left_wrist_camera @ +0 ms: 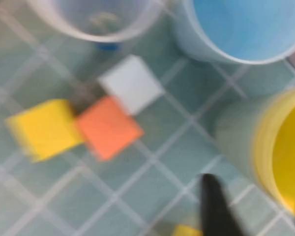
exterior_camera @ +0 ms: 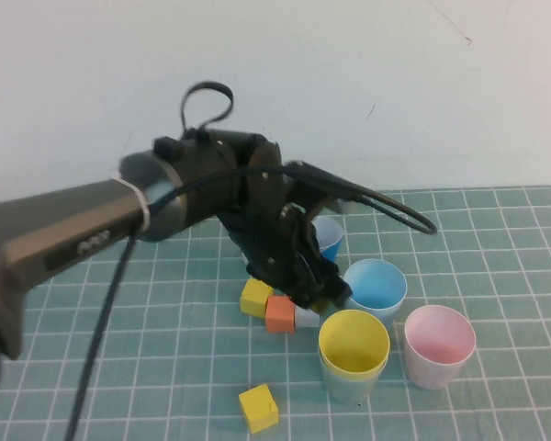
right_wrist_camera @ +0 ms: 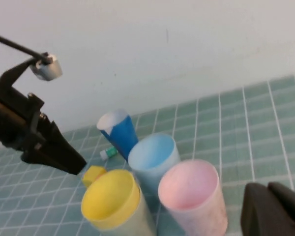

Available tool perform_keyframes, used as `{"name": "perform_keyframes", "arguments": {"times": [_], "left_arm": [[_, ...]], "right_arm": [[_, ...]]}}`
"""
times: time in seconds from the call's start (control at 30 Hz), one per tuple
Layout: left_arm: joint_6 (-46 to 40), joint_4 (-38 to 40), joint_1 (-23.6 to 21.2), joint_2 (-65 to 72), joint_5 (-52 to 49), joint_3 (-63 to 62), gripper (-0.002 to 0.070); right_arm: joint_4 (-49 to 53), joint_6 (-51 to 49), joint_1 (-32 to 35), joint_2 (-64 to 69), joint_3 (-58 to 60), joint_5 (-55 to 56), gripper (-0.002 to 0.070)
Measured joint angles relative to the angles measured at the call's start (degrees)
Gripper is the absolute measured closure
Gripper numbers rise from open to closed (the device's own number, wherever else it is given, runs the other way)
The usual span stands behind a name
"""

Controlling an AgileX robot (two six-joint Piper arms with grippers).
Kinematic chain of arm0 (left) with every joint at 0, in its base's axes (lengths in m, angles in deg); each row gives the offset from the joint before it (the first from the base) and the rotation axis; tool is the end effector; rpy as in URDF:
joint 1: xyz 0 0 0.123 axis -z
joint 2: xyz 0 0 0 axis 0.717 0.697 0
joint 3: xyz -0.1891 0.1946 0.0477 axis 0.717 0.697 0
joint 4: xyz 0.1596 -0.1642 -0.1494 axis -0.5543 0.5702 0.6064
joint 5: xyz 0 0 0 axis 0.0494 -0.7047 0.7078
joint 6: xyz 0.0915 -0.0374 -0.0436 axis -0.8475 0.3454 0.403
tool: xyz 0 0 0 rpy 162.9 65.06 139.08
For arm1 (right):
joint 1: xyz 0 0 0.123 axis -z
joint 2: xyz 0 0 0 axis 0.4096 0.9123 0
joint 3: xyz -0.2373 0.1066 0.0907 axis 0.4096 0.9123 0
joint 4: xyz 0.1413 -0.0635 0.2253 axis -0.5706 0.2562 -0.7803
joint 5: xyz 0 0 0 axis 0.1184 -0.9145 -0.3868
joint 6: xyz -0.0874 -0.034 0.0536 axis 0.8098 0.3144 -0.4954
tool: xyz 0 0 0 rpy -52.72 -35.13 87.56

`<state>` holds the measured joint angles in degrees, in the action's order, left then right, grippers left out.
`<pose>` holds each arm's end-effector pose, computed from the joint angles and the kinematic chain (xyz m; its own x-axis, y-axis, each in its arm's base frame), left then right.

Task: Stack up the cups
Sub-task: Place the yellow cup on the green cup, then pick up the blue cup

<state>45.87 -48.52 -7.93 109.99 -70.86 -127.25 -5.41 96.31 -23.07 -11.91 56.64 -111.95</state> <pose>0.3387 -0.2881 0.1901 -0.6886 0.5918 -0.4189 0.6943 0.7049 -0.1454 0.0986 0.0264 0.1910 -0.2438 0.3358 -0.9098 -0.1648 0.9101 0.3801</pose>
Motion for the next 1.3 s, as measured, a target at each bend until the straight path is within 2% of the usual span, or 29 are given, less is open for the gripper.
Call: {"name": "perform_keyframes", "arguments": {"times": [0.07, 0.13, 0.17, 0.27, 0.5, 0.7, 0.9, 1.07, 1.3], "left_arm": [[0.84, -2.60, -0.81, -2.62, -0.10, 0.00, 0.0442], [0.99, -4.80, -1.52, -5.64, -0.10, 0.00, 0.0564], [1.23, -6.01, -1.63, -7.47, -0.10, 0.00, 0.0601], [2.53, -8.88, -1.88, -12.85, 0.20, 1.20, 0.0652], [7.95, -14.03, -1.88, -27.59, 6.20, 14.69, 0.0673], [17.34, -18.57, -1.88, -42.40, 13.15, 30.11, 0.0673], [25.96, -23.66, -1.88, -53.37, 14.14, 40.61, 0.0673], [33.47, -28.21, -1.88, -61.10, 12.23, 45.25, 0.0673], [35.51, -30.22, -1.88, -70.77, 9.92, 50.74, 0.0673]], "right_arm": [[1.17, 2.10, 0.00, 0.91, -2.45, -0.63, 0.0677], [4.03, 3.39, 0.00, 4.61, -5.35, -1.44, 0.0677], [5.94, 3.75, 0.00, 7.32, -6.89, -2.16, 0.0677], [11.00, 6.03, 0.00, 17.09, -12.23, -5.49, 0.0677], [14.15, 20.17, 0.00, 42.14, -31.72, -15.86, 0.0678], [15.31, 24.92, -0.53, 59.96, -48.74, -25.57, 0.0678], [18.37, 25.05, -7.15, 74.87, -62.73, -30.66, 0.0678], [26.42, 20.72, -14.57, 86.43, -73.02, -33.39, 0.0678], [31.69, 19.37, -17.96, 103.09, -86.67, -40.62, 0.0678]]}}
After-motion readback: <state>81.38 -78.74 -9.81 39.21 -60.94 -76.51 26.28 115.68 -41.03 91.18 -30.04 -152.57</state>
